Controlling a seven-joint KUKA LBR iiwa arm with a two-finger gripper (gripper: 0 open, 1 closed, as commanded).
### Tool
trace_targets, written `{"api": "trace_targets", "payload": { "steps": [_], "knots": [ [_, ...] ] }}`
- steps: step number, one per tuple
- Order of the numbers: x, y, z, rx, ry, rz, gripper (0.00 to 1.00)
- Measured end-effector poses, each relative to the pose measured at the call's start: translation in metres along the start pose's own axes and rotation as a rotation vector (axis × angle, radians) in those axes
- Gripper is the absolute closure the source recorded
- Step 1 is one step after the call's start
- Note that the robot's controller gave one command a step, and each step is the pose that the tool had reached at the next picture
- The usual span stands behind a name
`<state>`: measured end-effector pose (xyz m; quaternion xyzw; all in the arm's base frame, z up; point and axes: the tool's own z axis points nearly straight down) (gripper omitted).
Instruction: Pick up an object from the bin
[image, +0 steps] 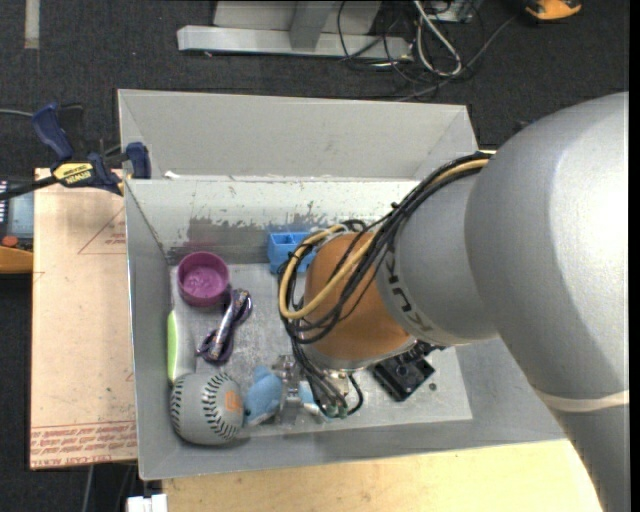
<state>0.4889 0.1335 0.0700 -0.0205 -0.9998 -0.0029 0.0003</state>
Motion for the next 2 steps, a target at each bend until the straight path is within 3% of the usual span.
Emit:
{"api": "trace_targets", "payload": {
  "steps": [2],
  "knots": [
    [0.0015, 0.0009, -0.0026, 0.000, 0.004, -0.013, 1.00]
  ]
}}
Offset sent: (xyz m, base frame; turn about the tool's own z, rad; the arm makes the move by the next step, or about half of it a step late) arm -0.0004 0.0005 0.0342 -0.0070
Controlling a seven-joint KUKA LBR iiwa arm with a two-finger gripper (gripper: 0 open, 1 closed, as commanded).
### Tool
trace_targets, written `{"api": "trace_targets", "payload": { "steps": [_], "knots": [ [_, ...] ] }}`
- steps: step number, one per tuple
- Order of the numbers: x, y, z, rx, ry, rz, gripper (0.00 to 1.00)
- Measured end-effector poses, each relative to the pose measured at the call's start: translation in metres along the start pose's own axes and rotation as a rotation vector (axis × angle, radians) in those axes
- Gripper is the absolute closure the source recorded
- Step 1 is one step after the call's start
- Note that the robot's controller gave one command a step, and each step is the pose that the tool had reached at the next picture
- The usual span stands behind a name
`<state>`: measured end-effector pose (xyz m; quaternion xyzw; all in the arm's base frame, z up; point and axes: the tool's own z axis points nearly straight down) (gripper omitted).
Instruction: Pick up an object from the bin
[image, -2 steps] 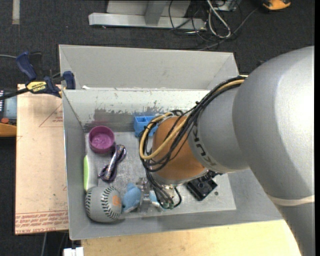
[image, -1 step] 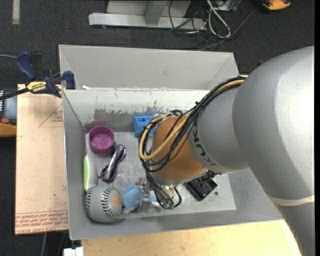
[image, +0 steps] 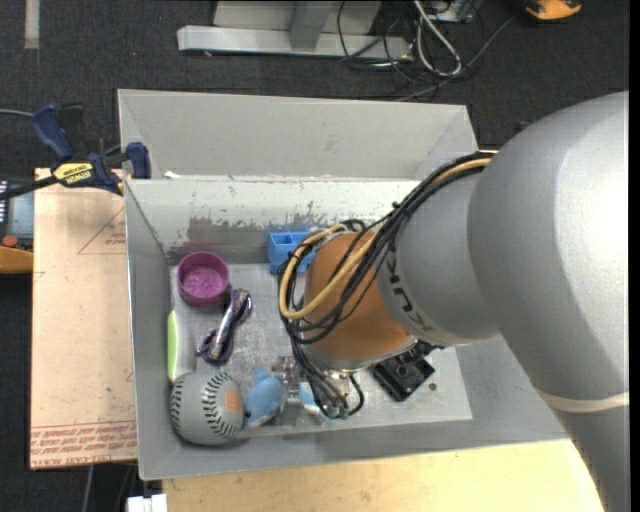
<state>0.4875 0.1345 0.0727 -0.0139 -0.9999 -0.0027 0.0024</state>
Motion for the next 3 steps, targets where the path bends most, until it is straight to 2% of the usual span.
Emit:
{"api": "trace_targets", "payload": {
  "steps": [3],
  "knots": [
    [0.001, 0.000, -0.050, 0.000, 0.003, 0.001, 1.00]
  ]
}}
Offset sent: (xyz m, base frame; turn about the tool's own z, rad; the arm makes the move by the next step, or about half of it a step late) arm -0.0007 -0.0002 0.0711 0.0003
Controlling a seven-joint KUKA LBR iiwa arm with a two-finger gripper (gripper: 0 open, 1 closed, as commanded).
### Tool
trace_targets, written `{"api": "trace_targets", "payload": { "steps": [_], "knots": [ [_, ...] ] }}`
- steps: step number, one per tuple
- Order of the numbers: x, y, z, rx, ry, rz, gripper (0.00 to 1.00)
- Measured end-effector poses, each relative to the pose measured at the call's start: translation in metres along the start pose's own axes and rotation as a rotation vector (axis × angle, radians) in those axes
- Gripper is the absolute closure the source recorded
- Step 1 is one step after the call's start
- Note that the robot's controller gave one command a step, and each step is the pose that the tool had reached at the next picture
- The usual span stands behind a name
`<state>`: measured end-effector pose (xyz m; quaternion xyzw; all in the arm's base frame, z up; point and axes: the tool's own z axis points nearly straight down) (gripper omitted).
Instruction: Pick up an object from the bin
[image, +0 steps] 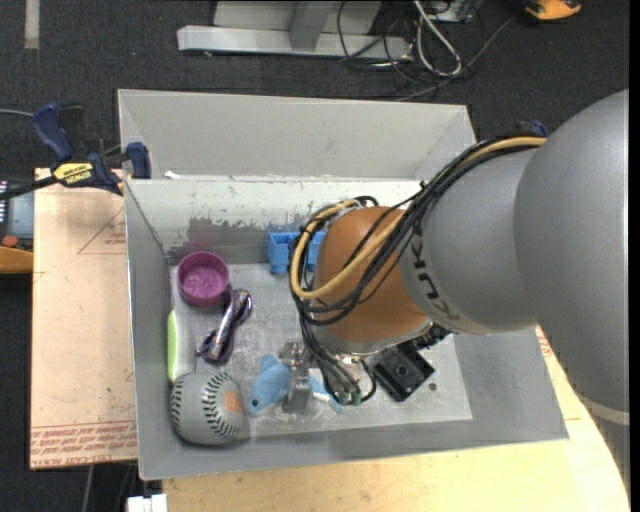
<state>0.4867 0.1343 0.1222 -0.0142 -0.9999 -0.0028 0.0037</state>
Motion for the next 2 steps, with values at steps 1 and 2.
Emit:
{"api": "trace_targets", "payload": {
  "steps": [1, 2],
  "knots": [
    [0.000, 0.000, -0.017, 0.000, 0.000, -0.001, 1.00],
    [-0.001, 0.001, -0.032, -0.001, -0.003, -0.001, 1.00]
  ]
}}
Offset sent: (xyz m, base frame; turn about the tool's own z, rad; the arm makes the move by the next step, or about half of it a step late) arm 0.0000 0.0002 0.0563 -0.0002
